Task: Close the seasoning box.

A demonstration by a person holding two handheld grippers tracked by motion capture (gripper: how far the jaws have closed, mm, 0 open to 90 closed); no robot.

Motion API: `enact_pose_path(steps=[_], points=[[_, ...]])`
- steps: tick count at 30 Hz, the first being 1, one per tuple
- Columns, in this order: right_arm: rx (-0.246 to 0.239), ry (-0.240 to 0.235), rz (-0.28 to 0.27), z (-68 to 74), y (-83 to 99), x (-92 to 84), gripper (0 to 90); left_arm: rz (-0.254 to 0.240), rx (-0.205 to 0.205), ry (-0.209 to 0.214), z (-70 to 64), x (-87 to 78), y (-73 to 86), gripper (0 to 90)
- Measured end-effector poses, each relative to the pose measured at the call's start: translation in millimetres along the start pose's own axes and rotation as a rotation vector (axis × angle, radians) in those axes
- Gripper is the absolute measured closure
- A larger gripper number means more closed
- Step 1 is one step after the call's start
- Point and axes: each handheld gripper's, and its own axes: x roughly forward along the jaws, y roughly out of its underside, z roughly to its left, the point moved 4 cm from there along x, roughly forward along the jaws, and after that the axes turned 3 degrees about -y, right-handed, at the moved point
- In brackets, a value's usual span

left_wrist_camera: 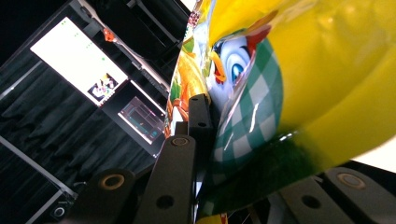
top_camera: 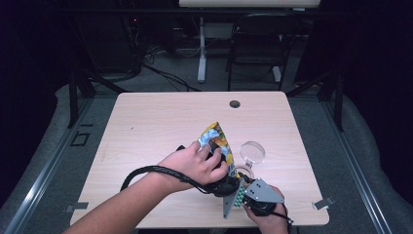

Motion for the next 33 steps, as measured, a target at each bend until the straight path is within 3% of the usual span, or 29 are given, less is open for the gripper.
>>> enact_pose_path(steps=[33], points=[[-0.001, 0.018, -0.006, -0.4, 1.3, 1.9, 70.5, 0.029, 0.031, -0.053, 0.1, -5.7, -6.2, 85.6]])
